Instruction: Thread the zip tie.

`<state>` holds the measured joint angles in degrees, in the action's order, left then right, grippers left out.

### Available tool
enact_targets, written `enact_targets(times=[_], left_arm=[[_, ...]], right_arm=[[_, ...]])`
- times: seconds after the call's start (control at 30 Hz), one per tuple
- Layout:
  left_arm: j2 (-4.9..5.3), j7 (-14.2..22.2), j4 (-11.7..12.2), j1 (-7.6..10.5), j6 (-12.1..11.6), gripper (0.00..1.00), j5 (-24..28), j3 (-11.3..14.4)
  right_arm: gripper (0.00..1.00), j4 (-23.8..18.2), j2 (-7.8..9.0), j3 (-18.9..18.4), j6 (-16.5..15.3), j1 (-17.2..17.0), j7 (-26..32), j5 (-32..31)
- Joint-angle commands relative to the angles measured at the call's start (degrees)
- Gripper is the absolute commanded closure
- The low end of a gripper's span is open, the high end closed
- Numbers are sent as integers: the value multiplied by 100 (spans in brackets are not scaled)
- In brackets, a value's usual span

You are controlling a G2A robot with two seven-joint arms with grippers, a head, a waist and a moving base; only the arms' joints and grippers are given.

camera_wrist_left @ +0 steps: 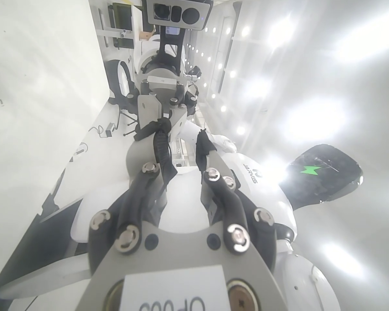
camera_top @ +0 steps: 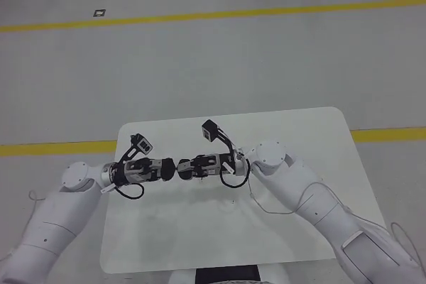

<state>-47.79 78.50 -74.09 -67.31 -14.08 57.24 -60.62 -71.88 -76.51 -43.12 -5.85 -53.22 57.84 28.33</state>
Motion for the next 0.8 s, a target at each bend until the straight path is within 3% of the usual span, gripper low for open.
enact_targets(times=[0.0,0.77], left_arm=[[-6,9,-5,-9,19,83,-20,-6],[-69,115,55,-50,144,92,-117,-91]], right_arm=[[100,-19,-4,-6,3,-14,-4,-7],[100,-103,-36,-102,91,-68,77,-97]])
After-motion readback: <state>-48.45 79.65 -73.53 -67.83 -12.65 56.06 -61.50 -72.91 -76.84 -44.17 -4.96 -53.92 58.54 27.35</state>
